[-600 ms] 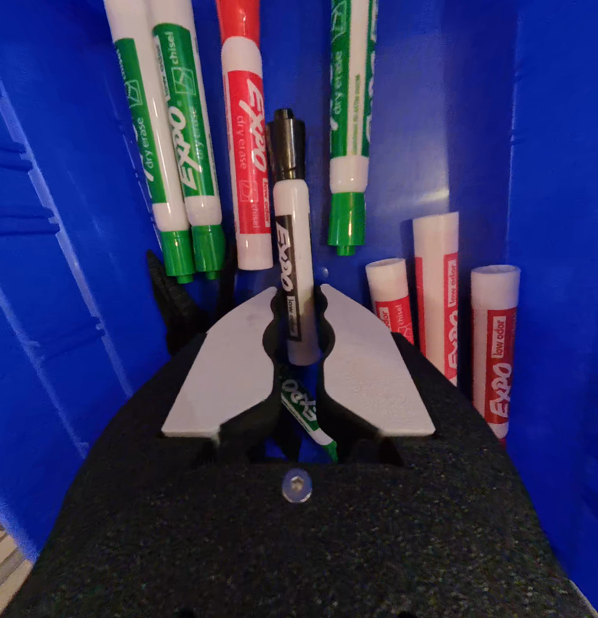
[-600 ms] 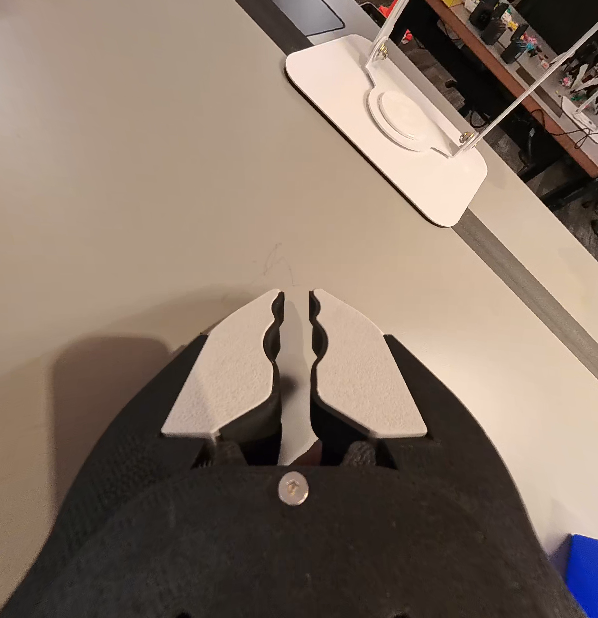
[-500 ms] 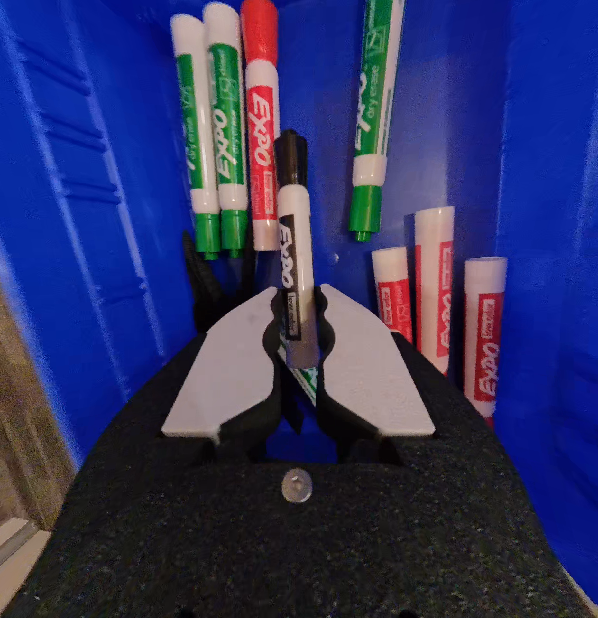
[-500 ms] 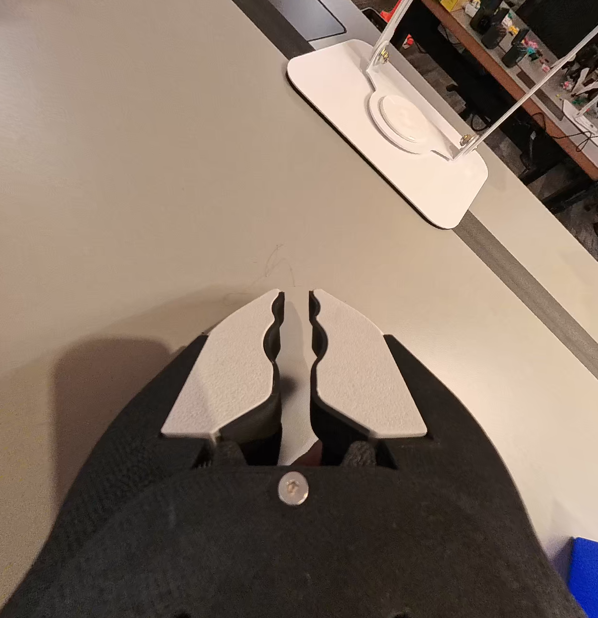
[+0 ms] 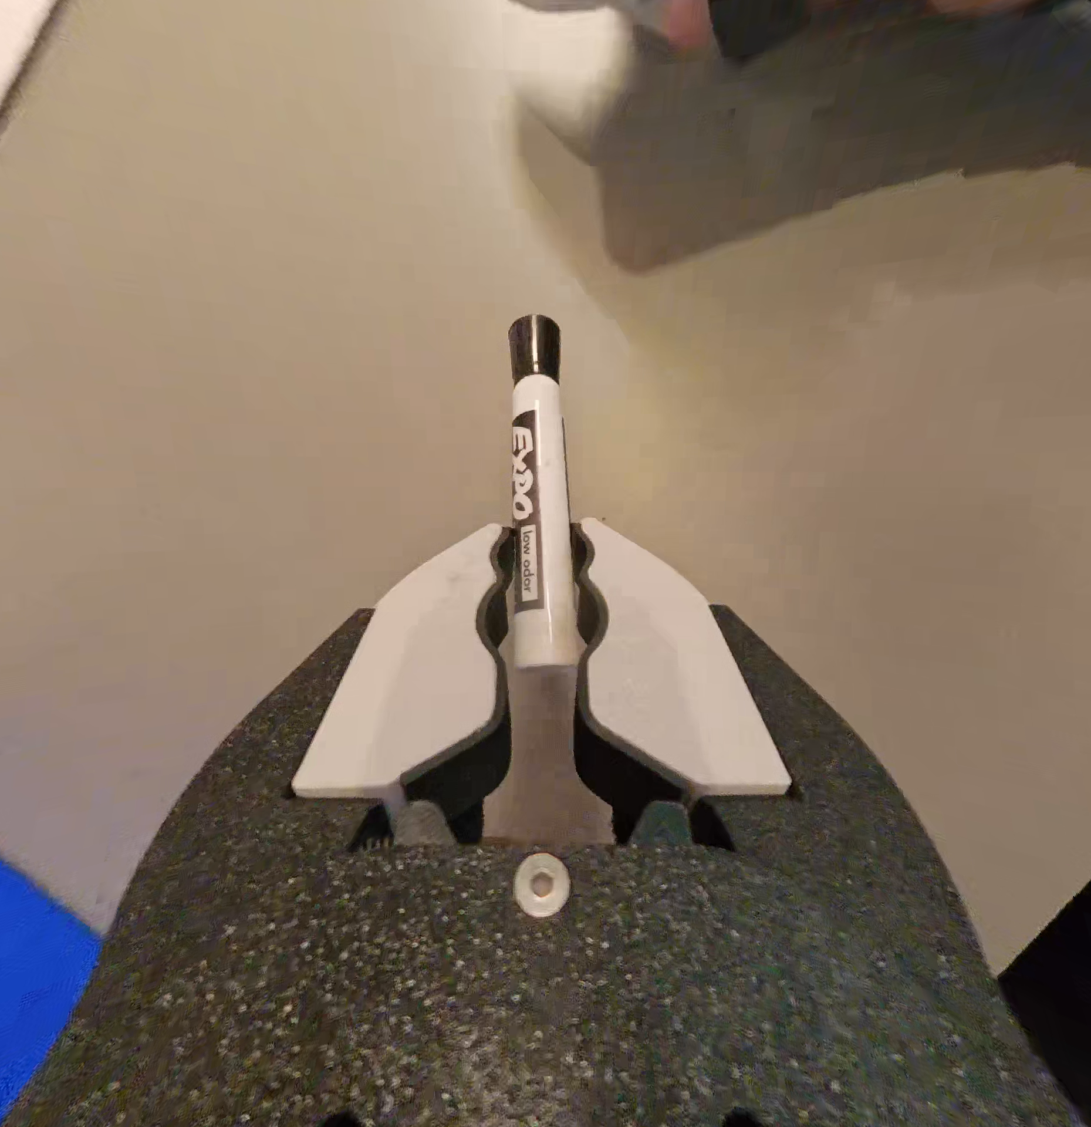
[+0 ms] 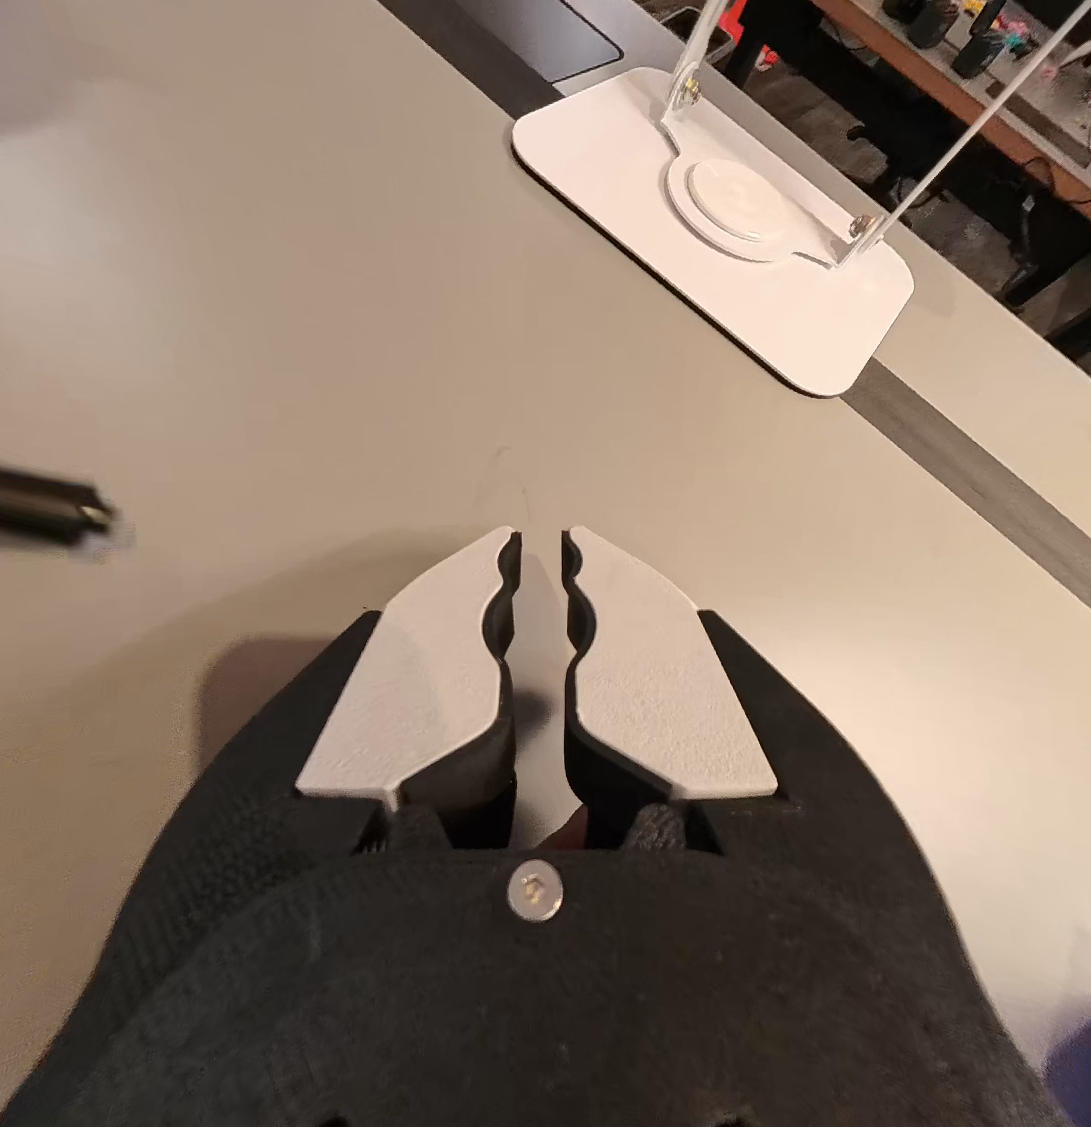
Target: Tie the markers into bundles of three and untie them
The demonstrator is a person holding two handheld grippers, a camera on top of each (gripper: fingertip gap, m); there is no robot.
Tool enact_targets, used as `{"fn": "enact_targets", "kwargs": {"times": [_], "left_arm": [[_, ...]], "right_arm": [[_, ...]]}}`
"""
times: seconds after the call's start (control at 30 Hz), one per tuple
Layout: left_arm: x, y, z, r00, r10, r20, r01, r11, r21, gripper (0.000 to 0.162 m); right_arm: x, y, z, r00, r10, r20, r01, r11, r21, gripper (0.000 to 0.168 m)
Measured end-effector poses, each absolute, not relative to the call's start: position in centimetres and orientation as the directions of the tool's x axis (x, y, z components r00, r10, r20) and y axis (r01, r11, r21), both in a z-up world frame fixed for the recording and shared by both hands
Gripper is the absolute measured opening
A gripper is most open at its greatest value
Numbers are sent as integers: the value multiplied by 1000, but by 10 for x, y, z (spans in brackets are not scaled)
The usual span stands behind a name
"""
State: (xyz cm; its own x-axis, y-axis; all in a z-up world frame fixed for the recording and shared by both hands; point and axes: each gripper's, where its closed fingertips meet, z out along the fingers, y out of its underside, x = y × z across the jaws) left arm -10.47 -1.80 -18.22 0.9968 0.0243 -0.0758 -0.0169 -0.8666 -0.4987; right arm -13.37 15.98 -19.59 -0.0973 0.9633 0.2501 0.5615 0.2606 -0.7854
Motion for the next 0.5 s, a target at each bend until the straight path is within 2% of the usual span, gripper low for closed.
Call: {"fn": "enact_targets", "kwargs": {"times": [0.13, 0.2, 0.27, 0.3, 0.4, 0.5], "left_arm": [[-91, -13, -223, 998, -7, -64, -33, -912, -409, 18], [-87, -13, -227, 998, -8, -64, -34, -908, -419, 21], [-89, -15, -224, 998, 10, -58, -15, -904, -427, 34], [-91, -15, -219, 998, 23, -60, -6, -895, -446, 43], [-98, -22, -183, 998, 63, -25, 39, -836, -548, 57], [-131, -50, -116, 987, 155, -31, 92, -724, -684, 56]], "right_arm": [[-132, 163, -195, -94, 973, 209, 560, 226, -797, 12], [-132, 162, -195, -103, 975, 198, 562, 222, -797, 12], [-132, 161, -197, -116, 973, 201, 567, 231, -790, 12], [-131, 160, -197, -121, 971, 206, 569, 238, -787, 12], [-131, 158, -199, -135, 965, 226, 572, 262, -777, 12], [-131, 157, -200, -141, 961, 237, 573, 274, -772, 12]]}}
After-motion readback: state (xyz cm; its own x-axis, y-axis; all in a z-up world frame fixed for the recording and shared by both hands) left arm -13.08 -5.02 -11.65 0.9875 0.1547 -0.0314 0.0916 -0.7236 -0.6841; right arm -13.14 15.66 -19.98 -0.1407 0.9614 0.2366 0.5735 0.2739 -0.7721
